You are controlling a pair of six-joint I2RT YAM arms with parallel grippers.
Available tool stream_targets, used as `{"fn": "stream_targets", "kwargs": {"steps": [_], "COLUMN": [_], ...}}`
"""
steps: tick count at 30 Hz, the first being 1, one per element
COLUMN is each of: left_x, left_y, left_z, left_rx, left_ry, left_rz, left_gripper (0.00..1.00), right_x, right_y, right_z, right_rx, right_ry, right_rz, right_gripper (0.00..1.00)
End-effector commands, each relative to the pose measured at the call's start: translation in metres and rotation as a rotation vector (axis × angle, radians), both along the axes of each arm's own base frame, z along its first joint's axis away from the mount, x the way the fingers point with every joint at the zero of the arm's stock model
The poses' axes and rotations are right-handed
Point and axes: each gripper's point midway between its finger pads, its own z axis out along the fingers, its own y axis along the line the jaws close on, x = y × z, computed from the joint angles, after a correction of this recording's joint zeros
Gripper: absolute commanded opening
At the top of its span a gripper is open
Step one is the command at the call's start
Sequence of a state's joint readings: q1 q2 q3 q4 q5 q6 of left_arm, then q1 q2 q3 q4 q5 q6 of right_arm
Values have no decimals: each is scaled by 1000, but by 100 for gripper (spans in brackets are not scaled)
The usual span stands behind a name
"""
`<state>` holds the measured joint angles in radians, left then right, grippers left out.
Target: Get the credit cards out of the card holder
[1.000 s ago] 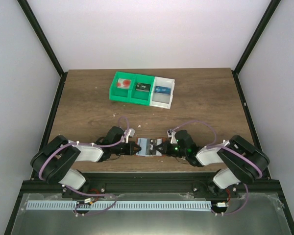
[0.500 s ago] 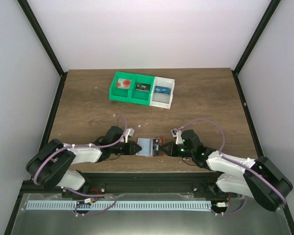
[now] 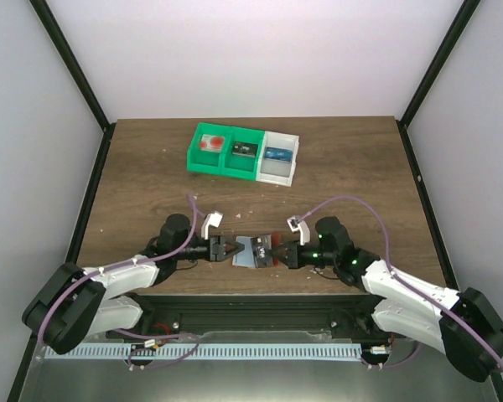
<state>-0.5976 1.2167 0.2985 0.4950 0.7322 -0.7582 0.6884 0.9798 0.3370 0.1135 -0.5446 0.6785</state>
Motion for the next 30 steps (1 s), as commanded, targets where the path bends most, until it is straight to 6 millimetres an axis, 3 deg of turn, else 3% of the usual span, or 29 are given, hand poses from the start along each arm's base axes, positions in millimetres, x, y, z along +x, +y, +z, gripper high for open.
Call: {"fn": "stream_targets", "kwargs": {"steps": [1, 8, 15, 23, 30], "left_x": [-29, -45, -43, -34, -33], "left_y": [-4, -1, 0, 3, 2], "left_z": [36, 60, 47, 40, 37], "left_rx": [-163, -254, -221, -158, -132], "left_ry": [-81, -105, -76, -89, -69], "left_rz": [-169, -223, -207, -141, -151], "left_gripper": [42, 40, 33, 38, 42], "right_x": [-21, -37, -45, -40, -47], "right_y": [13, 21, 25, 22, 22], "right_z": [41, 56, 58, 51, 63], "right_rx": [121, 194, 232, 187, 222], "right_ry": [-62, -52, -20, -25, -39], "right_rz": [174, 299, 352, 316, 350], "right_gripper": [1, 1, 1, 1, 1]}}
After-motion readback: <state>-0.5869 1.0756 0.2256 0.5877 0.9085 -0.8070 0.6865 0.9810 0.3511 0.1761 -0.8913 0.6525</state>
